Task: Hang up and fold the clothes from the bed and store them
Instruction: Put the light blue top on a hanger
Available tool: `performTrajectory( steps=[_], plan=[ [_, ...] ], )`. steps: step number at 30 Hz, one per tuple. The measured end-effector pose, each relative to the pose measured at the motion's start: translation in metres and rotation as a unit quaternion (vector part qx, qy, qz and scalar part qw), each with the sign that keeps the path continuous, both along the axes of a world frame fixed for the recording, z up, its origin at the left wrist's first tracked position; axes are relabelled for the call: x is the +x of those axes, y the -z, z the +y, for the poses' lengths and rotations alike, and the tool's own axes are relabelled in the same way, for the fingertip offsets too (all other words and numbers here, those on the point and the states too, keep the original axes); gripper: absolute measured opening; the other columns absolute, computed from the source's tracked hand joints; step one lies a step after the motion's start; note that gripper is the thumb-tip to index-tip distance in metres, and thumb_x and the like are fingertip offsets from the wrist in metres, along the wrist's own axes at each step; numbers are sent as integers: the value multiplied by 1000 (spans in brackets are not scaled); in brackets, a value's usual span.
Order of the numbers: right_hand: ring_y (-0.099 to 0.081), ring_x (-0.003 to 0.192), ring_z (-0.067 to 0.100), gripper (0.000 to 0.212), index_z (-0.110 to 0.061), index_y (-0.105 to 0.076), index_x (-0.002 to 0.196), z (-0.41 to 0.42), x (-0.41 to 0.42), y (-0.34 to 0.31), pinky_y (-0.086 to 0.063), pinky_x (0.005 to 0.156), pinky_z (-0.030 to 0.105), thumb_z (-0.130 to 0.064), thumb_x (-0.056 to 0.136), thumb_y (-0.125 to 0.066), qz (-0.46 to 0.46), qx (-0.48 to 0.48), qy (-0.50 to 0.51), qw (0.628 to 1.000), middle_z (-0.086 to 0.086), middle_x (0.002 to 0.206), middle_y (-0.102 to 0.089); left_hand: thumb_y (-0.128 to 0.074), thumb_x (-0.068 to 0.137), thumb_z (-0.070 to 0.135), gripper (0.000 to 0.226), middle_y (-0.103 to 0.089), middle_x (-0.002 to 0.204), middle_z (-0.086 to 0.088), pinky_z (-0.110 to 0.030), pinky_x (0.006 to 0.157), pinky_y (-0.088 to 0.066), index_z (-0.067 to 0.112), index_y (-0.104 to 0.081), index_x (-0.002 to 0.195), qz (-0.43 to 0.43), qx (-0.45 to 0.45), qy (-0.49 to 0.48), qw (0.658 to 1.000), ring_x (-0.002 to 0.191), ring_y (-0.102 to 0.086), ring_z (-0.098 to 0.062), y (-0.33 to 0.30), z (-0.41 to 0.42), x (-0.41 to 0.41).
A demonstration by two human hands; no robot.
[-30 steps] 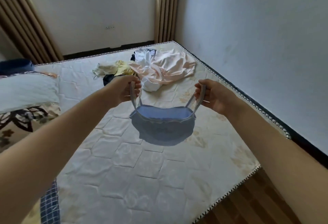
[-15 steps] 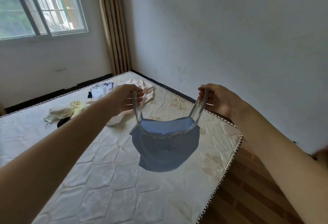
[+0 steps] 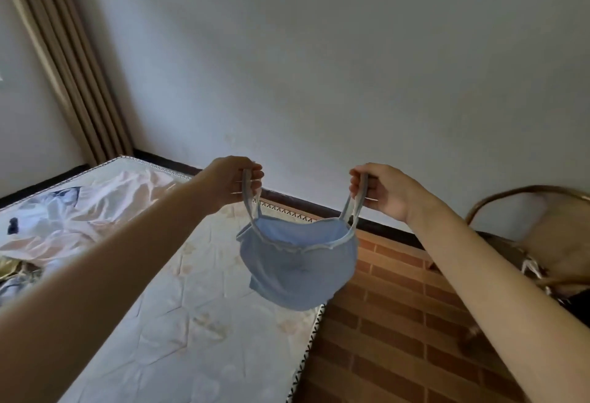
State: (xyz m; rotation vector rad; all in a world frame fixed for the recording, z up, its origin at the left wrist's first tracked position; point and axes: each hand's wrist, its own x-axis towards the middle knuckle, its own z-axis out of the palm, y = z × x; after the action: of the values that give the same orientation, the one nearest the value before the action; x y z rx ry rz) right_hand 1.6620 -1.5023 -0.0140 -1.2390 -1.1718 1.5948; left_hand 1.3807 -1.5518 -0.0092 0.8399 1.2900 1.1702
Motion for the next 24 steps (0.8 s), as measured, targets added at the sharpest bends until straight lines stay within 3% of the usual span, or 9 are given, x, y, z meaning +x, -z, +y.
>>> performTrajectory(
  steps=[8,13,20,24],
  plan=[
    [-66,59,12,18,-10,-65,81,35,108,7,-52,76,30,-15,96,-55,4,-13,76,997,-1,63,-67,-45,97,9,20,-62,71,-5,-22,52,-55,4,-59,84,-22,-14,80,996,51,-60,-15,7,72,107],
    [-66,56,10,19,-11,-65,82,51,162,20,-52,71,29,-15,97,-54,13,-25,131,991,-2,61,-67,-49,95,12,17,-66,72,-2,-37,79,-54,7,-63,87,11,-27,127,992,55,-63,-15,21,127,162],
    [-66,61,12,18,-11,-65,84,88,220,36,-52,69,28,-16,97,-55,9,-49,201,978,-1,65,-67,-49,97,14,18,-68,71,-1,-27,61,-55,7,-64,89,19,-43,192,980,54,-65,-13,39,202,228],
    [-64,62,12,19,-11,-64,83,128,235,35,-51,69,28,-16,98,-53,8,-50,232,971,-1,66,-65,-48,97,12,20,-67,71,-3,-31,70,-54,5,-64,86,15,-41,223,974,54,-64,-15,41,256,252]
  ],
)
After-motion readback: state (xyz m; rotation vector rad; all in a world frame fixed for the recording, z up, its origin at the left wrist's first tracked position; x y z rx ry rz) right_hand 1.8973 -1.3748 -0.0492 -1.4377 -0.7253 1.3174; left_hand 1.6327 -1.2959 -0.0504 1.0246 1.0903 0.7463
